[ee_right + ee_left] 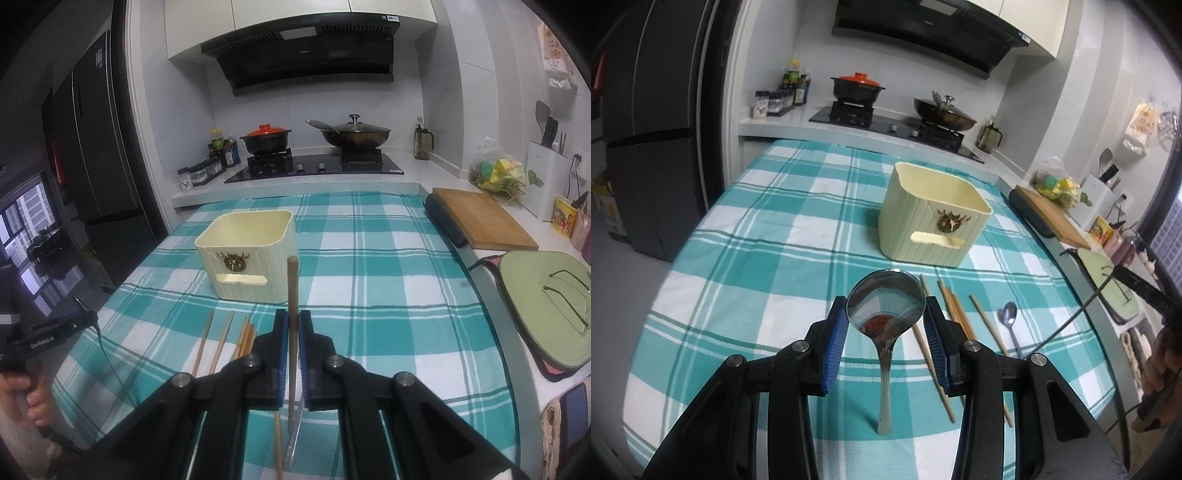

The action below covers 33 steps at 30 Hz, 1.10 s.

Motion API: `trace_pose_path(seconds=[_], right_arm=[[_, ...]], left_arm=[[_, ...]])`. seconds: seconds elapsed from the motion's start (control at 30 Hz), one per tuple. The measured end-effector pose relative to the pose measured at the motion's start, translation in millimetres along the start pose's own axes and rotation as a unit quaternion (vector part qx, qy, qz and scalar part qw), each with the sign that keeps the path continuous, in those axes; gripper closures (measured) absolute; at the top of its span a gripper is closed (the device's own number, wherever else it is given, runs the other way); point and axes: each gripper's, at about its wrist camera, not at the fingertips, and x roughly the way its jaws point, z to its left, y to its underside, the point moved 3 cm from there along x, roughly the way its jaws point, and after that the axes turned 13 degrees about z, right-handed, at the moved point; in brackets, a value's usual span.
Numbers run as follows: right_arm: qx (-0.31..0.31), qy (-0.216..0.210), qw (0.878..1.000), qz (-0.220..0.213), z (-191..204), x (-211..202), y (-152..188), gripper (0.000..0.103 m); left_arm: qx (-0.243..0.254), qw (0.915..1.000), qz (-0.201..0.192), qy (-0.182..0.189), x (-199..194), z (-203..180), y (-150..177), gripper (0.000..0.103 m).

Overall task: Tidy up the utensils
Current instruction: 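Lift the spoon with the left tool while the right tool carries the chopstick to the holder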

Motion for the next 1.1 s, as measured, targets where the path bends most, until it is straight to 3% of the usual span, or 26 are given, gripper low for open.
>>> trace_pose_path(seconds=[0.33,0.63,0.8,1.1], right_arm=[[-0.003,-0.004,1.0,-0.013,5.0,-8.5,-19.0,0.097],[-0.001,-0.026,0.999,-0.021,7.1,-12.1,-53.8,0.097],[-0.001,-0.035,0.999,-0.037,8.1,-17.6,-82.9,0.097],[-0.028,-0.033,0.995,-0.086,28.8,-15.8,-163.2,0.097]], left_arm=[[-0.001,0.9999,0.001,0.013,-4.7,-2.3,-22.3,0.062],[0.007,0.9993,-0.01,0.036,-25.9,-8.4,-69.4,0.062],[0.013,0.9983,-0.022,0.053,-43.3,-14.0,-109.7,0.062],[0.052,0.9941,-0.085,0.044,-61.1,-48.1,-204.2,0.062]])
